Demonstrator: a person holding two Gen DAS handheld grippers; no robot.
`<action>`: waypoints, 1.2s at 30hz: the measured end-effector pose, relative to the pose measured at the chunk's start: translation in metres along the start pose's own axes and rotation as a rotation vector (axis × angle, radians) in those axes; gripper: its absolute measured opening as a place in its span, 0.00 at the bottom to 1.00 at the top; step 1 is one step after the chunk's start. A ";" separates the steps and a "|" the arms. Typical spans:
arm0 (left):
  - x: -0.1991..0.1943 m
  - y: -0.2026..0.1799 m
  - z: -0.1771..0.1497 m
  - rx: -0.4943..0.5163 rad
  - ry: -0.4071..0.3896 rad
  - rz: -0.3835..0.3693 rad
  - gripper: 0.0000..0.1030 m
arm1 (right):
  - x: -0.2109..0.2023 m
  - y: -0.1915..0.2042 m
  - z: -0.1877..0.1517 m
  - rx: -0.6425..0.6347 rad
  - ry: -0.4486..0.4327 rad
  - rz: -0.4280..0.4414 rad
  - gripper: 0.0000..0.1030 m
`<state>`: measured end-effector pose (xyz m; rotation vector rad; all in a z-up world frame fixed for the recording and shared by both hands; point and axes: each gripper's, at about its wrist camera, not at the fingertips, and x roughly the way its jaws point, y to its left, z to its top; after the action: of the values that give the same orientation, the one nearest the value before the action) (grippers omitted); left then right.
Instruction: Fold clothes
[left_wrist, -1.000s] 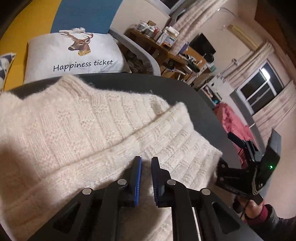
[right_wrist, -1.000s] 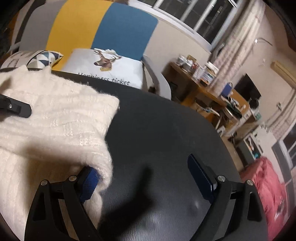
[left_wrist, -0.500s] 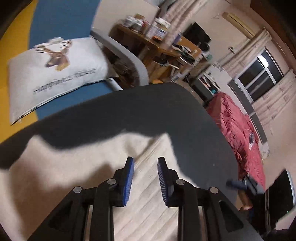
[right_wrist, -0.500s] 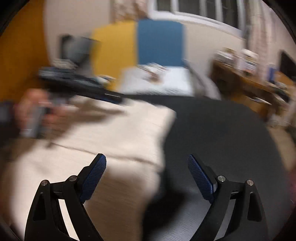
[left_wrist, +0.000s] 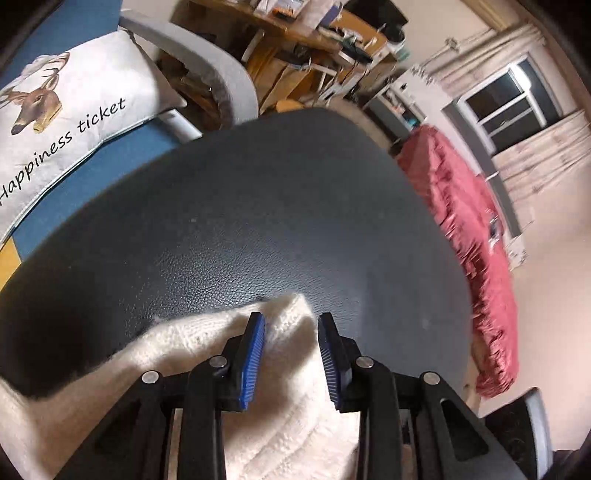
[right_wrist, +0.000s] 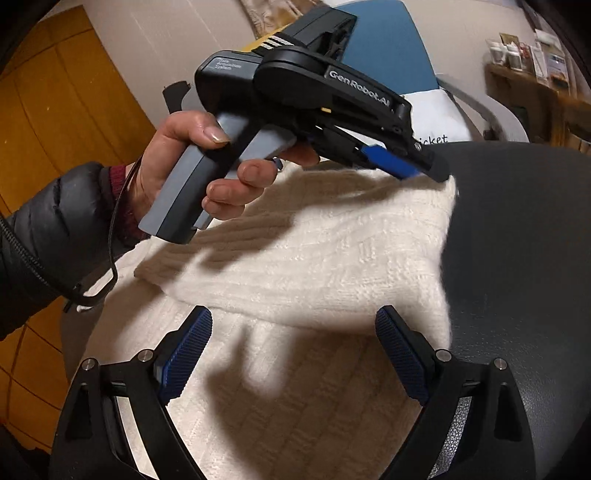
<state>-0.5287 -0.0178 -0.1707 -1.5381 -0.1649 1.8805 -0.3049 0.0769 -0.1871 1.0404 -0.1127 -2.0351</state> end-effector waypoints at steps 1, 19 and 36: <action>0.001 -0.003 -0.002 0.013 -0.002 0.007 0.27 | 0.001 0.000 0.001 0.001 0.000 -0.002 0.90; -0.025 -0.013 -0.034 0.038 -0.291 0.194 0.24 | 0.008 -0.012 0.000 0.192 0.006 0.066 0.90; -0.073 0.034 -0.169 -0.207 -0.485 0.101 0.24 | -0.001 -0.067 -0.008 0.961 -0.197 0.318 1.00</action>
<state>-0.3863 -0.1389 -0.1771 -1.2058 -0.5208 2.3531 -0.3414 0.1240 -0.2192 1.2472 -1.3687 -1.7610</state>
